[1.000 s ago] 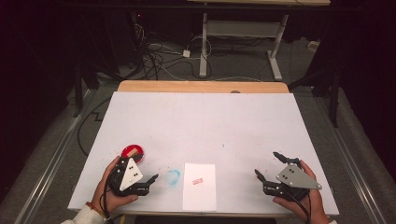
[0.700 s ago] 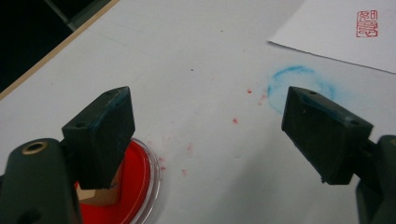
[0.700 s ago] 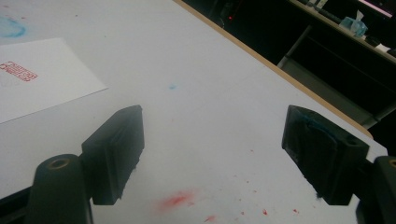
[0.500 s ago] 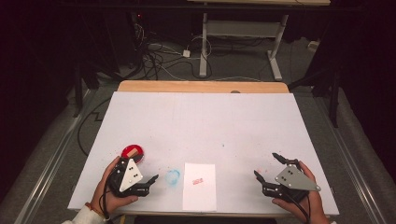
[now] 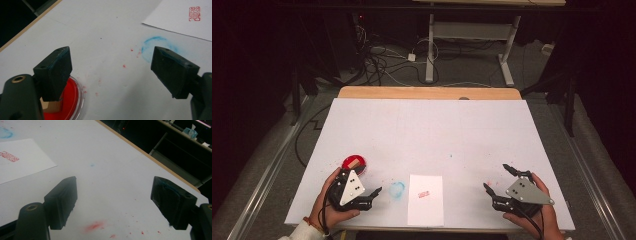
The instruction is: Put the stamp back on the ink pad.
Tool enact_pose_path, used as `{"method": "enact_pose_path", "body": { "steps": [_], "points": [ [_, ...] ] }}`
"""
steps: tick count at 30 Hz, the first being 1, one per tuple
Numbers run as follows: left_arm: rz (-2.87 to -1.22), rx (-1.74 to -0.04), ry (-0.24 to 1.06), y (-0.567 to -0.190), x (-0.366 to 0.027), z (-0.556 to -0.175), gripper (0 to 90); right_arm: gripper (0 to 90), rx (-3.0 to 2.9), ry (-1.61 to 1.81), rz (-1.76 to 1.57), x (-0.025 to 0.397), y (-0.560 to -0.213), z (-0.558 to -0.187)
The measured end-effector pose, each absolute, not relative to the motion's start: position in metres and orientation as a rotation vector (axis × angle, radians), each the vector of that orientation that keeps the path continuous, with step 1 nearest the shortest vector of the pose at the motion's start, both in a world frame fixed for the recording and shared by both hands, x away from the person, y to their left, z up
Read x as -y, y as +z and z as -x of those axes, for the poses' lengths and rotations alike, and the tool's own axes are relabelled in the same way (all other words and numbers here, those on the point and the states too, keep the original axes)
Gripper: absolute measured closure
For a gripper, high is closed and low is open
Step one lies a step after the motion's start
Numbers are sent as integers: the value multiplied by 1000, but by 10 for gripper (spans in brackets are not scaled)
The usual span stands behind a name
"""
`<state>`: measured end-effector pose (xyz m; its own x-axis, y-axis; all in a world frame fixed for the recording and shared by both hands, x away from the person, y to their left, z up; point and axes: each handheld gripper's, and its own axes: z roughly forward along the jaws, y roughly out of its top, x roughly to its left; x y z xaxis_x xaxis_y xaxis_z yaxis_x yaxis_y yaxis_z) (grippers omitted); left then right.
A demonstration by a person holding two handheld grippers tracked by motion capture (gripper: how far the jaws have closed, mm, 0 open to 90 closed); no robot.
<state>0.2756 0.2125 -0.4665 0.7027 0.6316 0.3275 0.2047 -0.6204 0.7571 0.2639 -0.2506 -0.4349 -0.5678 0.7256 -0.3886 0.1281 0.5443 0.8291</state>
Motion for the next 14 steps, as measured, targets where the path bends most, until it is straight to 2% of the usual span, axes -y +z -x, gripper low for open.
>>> {"method": "enact_pose_path", "body": {
  "steps": [14],
  "points": [
    [-2206, -631, 763, -467, -206, -281, 167, 218, -2025, 1010, -699, 254, -436, -265]
  ]
}}
